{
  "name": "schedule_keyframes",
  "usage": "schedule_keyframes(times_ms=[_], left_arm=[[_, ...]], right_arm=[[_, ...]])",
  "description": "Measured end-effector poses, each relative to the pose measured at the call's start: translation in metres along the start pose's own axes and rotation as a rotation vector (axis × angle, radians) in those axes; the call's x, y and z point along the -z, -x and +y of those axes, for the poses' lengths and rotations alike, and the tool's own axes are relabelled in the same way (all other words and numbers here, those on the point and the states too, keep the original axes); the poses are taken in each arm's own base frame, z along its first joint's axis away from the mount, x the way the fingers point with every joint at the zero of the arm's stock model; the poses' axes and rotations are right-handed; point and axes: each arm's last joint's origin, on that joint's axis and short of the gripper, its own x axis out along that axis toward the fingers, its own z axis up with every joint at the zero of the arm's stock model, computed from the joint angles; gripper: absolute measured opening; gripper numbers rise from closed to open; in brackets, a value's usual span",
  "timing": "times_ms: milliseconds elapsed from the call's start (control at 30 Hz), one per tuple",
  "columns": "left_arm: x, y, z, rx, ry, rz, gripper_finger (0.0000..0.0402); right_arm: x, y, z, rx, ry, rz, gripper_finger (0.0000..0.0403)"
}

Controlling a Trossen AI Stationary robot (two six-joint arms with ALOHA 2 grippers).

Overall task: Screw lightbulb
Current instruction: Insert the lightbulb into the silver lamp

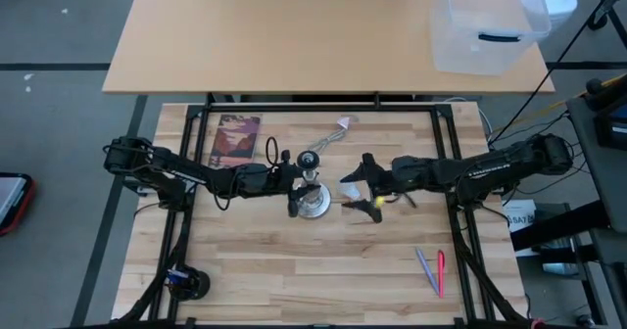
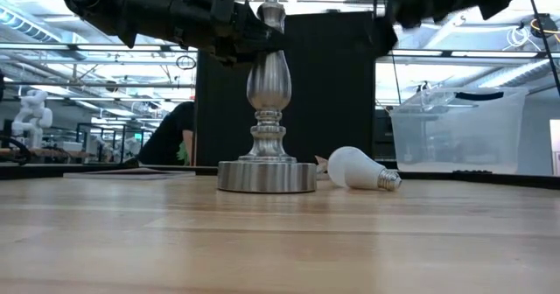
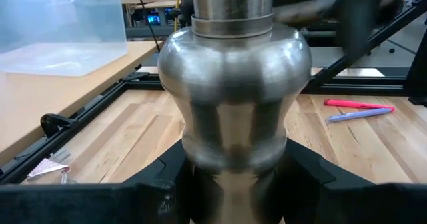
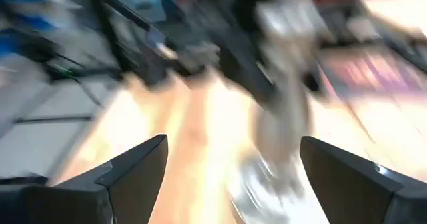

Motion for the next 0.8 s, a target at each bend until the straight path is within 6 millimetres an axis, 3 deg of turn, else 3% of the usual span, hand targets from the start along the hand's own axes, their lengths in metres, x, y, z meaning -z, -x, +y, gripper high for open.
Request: schedule_keyframes(times_ms=[200,433,533,800], left_arm=[[0.000,0.000,0.000,0.000,0.000,0.000,0.0155],[0.000,0.000,0.000,0.000,0.001,0.000,0.0155],[0.000,0.000,0.000,0.000,0.004,0.000,0.0155],[0.000,0.000,0.000,0.000,0.014,0.001,0.0155]], right_arm=[[0.004,-0.012,-0.011,0.235,-0.112,0.248,0.0334],[-0.001,-0.049,-0.023,0.391,-0.155,0.486,0.0334],[0.006,-0.063,-0.031,0.484,-0.149,0.560,0.0334],[0.031,-0.085,-0.039,0.519,-0.224,0.644,0.0334]])
